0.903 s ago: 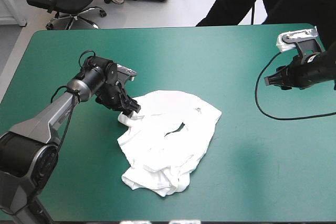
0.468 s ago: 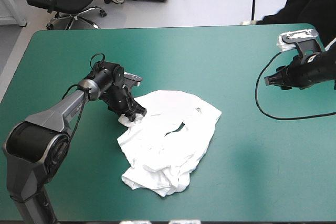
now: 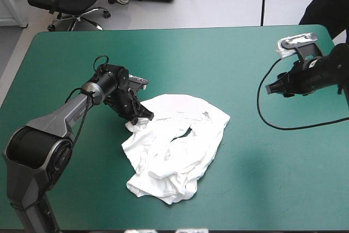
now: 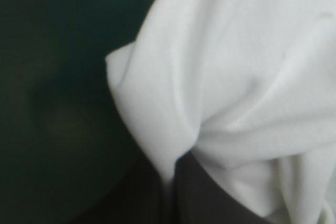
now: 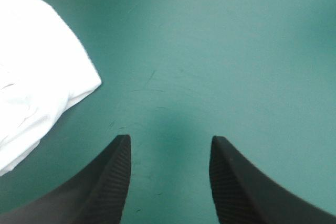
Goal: Fold the cloth
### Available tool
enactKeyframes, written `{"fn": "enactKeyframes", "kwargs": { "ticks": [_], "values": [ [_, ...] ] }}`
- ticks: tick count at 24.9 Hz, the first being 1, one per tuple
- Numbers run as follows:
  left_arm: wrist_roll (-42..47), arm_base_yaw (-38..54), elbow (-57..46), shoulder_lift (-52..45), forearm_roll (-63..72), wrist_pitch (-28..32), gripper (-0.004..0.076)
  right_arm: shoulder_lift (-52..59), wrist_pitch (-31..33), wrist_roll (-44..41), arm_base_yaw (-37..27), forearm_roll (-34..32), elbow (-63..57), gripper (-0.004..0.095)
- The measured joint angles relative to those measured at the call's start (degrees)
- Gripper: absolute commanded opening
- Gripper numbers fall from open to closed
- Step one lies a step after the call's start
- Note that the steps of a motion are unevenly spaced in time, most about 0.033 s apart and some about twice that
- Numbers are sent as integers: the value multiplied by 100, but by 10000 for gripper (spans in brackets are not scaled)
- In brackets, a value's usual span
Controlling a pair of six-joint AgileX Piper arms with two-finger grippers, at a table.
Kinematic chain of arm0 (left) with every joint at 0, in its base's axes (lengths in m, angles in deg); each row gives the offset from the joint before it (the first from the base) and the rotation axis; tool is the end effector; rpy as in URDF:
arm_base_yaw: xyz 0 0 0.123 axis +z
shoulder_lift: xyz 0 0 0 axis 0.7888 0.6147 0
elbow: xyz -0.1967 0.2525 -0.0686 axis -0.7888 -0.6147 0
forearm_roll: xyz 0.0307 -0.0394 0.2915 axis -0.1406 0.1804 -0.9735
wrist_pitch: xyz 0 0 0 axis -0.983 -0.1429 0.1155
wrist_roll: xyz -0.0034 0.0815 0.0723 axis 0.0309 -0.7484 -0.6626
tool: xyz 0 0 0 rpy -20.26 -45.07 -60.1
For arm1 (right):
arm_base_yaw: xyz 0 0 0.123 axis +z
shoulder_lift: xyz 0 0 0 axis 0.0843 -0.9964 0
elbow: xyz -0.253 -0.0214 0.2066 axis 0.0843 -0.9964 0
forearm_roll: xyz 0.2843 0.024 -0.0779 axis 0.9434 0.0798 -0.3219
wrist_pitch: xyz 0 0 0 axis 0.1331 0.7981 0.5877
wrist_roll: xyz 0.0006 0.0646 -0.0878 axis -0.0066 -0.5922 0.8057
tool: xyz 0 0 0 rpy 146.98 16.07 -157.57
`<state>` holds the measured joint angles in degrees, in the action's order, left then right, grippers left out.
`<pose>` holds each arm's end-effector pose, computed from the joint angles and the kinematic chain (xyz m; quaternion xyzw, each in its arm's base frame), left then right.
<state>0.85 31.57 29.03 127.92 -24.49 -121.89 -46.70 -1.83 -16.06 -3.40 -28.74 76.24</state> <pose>0.4027 -0.1611 0.2152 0.2361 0.9694 -0.0507 0.0443 0.3178 0.0251 0.4301 -0.1631 0.9467 0.0424 0.2745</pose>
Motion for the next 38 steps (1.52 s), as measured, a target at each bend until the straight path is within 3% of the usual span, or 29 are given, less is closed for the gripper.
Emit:
{"fn": "enactKeyframes", "kwargs": {
  "ticks": [4,10,20,28,34,38],
  "values": [
    [17,0,0,0,-7,-7,-17,-116,4,-24,563,-41,-207,445],
    [17,0,0,0,-1,-19,-17,-587,-103,-31,1179,-41,-373,593],
    [17,0,0,0,-18,-111,-17,-2141,-822,163,1412,99,-373,596],
    [17,0,0,0,-22,-130,-17,-2630,-1177,407,1675,156,-373,596],
    [17,0,0,0,-41,-180,-17,-2944,-1256,407,1814,159,-350,556],
    [17,0,0,0,-48,-227,-17,-3005,-1204,395,1814,126,-306,428]
  ]
}}
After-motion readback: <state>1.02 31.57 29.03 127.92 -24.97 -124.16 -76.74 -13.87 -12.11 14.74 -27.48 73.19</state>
